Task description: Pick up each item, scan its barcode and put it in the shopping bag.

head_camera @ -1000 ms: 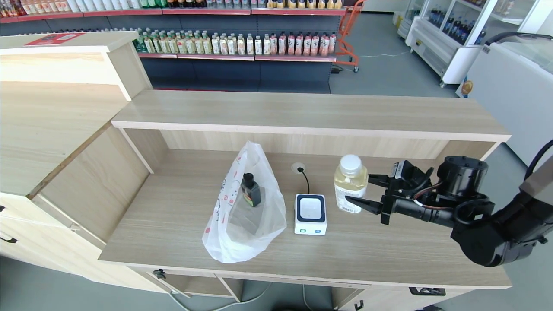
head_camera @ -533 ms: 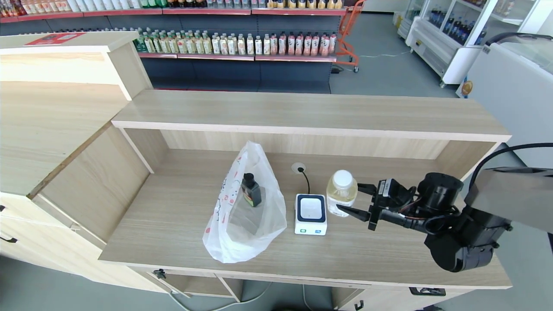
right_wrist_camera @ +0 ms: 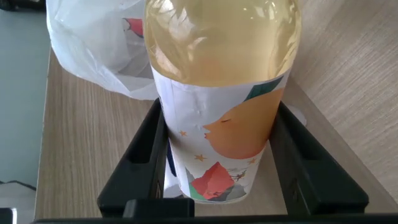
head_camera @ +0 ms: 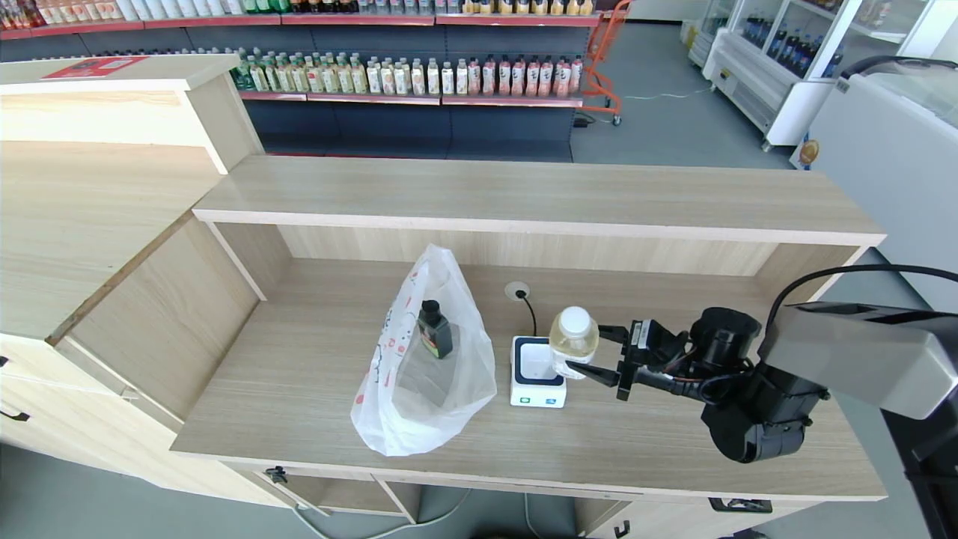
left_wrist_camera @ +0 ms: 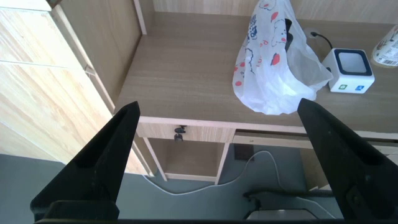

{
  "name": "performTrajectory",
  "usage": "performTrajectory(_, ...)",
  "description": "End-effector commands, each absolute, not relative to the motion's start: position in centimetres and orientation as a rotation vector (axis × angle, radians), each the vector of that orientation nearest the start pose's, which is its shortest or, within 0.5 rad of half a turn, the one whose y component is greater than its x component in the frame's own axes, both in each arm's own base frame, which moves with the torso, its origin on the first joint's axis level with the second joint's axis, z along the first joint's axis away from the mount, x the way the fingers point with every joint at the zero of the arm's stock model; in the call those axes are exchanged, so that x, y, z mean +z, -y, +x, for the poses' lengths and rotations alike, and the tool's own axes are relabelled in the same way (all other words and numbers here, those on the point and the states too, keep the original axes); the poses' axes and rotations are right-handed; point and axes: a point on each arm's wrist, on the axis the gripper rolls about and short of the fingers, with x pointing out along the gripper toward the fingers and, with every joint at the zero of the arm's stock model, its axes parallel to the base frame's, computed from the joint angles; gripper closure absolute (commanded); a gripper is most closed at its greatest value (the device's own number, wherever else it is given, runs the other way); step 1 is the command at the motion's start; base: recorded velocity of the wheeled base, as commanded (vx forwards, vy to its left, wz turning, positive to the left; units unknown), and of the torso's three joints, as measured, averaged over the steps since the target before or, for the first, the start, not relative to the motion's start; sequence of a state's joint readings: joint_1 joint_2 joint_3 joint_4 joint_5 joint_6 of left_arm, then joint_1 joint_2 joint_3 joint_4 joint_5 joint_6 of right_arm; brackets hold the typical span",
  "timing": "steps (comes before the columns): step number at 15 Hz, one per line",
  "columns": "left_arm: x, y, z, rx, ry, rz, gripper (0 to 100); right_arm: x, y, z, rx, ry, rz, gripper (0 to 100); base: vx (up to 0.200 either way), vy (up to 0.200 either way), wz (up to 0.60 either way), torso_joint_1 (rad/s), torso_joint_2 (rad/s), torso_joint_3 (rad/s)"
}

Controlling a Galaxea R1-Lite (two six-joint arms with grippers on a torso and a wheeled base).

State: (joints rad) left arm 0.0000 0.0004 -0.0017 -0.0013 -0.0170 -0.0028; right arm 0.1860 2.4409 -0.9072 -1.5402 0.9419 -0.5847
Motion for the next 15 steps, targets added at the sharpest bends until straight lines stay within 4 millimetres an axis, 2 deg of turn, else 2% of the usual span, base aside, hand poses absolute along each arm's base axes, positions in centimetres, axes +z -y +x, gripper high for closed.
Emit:
performTrajectory(1,7.6,0.0,-2.3,-0.017,0.003,-0.003,0,1.4,-9.2,39.8,1.113,0.337,-0.520,100,0.000,0.000,0.00,0.000,0.00,0.000)
performTrajectory(6,7.6,0.0,-2.3,-0.017,0.003,-0.003,0,2.8,-5.2,41.6,1.110,0.411,-0.565,100,0.000,0.000,0.00,0.000,0.00,0.000)
performTrajectory(9,7.6,0.0,-2.3,-0.017,0.003,-0.003,0,3.5,-5.4,42.4,1.131,0.438,-0.574,100,0.000,0.000,0.00,0.000,0.00,0.000)
performTrajectory(15,7.6,0.0,-2.3,-0.017,0.003,-0.003,0,2.5,-8.0,42.7,1.196,0.460,-0.564,100,0.000,0.000,0.00,0.000,0.00,0.000)
